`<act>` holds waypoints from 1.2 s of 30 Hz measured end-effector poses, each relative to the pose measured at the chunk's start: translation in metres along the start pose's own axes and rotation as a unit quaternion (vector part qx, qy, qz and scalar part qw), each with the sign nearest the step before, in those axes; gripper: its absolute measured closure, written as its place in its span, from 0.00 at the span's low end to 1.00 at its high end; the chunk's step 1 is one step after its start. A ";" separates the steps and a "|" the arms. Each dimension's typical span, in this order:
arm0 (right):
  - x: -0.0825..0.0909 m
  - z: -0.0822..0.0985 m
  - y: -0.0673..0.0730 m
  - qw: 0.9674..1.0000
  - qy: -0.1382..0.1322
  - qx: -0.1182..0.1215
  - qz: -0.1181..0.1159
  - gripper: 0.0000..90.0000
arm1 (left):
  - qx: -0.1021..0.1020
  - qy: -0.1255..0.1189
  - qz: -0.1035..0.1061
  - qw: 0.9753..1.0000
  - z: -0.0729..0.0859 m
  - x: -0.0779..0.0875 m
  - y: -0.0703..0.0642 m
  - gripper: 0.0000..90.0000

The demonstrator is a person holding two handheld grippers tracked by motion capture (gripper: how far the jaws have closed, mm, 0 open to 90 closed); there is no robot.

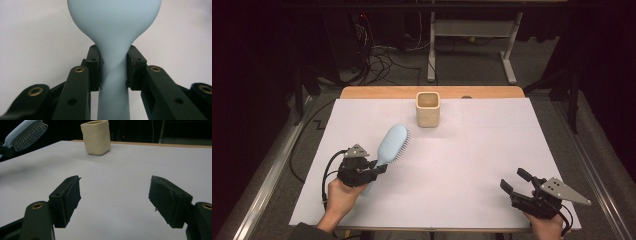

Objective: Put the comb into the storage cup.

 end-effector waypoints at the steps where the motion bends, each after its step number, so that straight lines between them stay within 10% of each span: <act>1: -0.003 -0.001 0.003 1.000 -0.001 -0.001 -0.004 0.29 | 0.001 -0.001 0.002 1.000 0.001 0.000 -0.001 0.77; 36: -0.036 -0.003 0.048 0.997 0.007 -0.001 -0.074 0.27 | -0.027 -0.018 0.024 0.999 -0.002 -0.009 -0.030 0.77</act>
Point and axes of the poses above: each handheld gripper's, and its own axes: x roughly backward along the jaws, z roughly out of its underside, y roughly to its left, the point moved 5 cm from there along -x, roughly forward along the jaws, and after that the axes turned 10 degrees about -x, right-handed, at the moved point
